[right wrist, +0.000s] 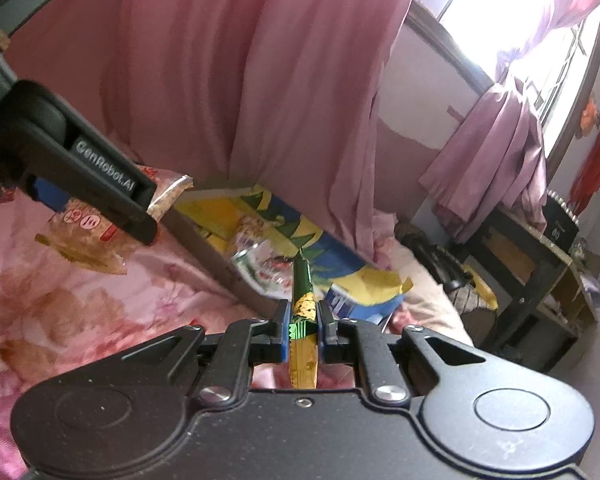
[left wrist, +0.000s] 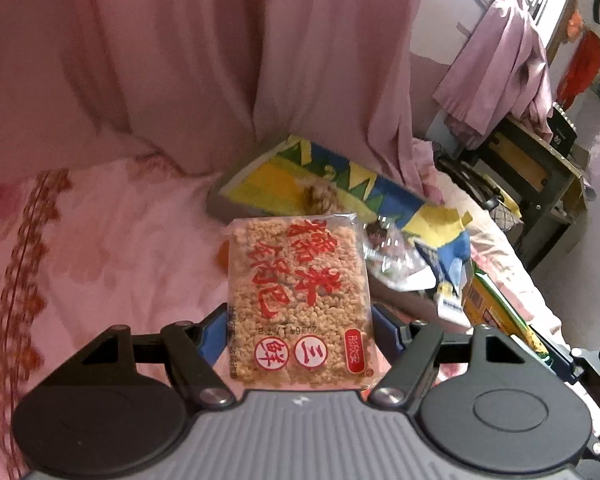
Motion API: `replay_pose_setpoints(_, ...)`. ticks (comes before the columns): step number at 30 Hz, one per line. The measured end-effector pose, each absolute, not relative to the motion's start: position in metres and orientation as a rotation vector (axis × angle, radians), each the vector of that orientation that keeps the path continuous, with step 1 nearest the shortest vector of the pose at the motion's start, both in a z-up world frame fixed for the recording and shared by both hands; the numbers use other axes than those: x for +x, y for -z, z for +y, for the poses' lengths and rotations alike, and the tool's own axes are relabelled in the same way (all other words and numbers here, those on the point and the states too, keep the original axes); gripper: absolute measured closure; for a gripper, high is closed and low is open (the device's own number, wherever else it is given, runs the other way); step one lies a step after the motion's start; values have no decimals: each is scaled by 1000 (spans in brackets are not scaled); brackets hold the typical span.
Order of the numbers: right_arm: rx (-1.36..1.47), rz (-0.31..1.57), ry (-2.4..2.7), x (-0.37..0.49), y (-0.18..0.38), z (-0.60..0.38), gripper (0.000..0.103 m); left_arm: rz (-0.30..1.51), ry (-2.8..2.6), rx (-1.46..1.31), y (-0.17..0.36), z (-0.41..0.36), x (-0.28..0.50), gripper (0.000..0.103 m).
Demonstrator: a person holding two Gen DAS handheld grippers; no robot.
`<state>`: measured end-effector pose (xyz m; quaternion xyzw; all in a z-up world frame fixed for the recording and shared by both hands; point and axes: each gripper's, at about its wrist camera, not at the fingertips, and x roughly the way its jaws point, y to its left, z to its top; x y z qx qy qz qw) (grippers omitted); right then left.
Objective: Organize snacks
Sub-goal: 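Lower the rice-cracker bag into the lid while the right tool lowers the green stick there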
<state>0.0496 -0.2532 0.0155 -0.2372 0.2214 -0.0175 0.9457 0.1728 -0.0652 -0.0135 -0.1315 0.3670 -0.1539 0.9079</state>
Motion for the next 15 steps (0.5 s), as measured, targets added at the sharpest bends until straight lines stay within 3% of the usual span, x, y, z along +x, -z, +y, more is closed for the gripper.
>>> replay_pose_setpoints(15,-465,374,108,131,-7,-290,90,792,393,-261,8,-138,292,26)
